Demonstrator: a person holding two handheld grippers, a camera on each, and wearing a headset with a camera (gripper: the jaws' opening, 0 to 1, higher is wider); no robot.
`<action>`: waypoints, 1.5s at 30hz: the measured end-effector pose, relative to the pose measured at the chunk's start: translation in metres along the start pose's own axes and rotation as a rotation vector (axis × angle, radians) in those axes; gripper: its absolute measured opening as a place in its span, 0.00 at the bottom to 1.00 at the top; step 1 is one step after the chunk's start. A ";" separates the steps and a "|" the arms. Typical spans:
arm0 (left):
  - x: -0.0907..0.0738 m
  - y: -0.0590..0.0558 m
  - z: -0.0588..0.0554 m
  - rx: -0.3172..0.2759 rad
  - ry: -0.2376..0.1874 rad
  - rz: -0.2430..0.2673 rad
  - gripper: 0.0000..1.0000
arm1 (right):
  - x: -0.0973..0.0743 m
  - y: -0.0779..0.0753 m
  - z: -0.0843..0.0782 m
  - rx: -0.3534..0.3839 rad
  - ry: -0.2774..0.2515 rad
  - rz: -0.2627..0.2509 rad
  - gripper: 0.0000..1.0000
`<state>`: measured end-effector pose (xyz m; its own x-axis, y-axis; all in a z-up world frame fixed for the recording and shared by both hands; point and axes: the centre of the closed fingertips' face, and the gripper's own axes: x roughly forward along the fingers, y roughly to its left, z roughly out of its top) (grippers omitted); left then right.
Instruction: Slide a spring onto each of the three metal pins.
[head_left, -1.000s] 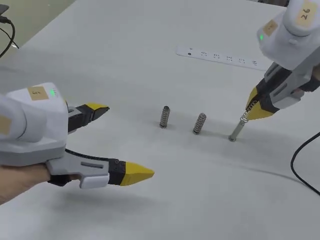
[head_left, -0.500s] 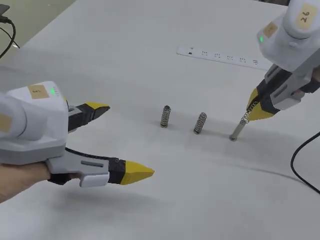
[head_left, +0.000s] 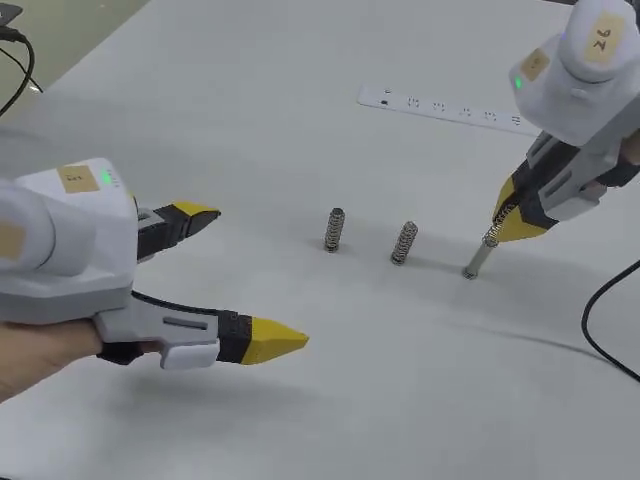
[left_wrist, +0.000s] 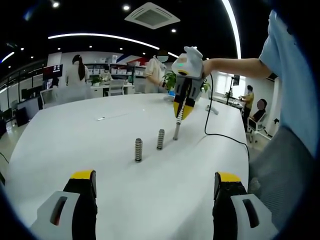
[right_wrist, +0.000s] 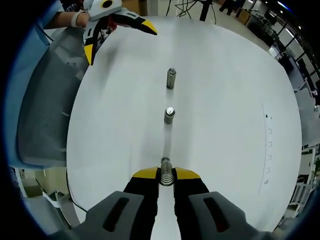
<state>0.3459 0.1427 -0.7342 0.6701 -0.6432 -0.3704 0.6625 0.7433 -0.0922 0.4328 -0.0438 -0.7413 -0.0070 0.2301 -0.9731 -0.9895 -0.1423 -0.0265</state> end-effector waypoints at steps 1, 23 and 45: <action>0.000 0.001 0.000 0.002 0.002 0.002 0.96 | 0.000 0.001 0.000 0.003 -0.001 0.004 0.08; -0.004 0.007 -0.003 -0.008 0.012 0.015 0.94 | 0.023 0.000 -0.006 -0.013 0.036 0.033 0.08; -0.004 0.011 -0.007 -0.018 0.017 0.019 0.94 | 0.046 -0.005 -0.012 -0.011 0.064 0.052 0.08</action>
<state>0.3479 0.1546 -0.7396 0.6764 -0.6262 -0.3878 0.6440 0.7583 -0.1013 0.4387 -0.0444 -0.7884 -0.0491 0.1603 -0.9859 -0.9863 -0.1632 0.0226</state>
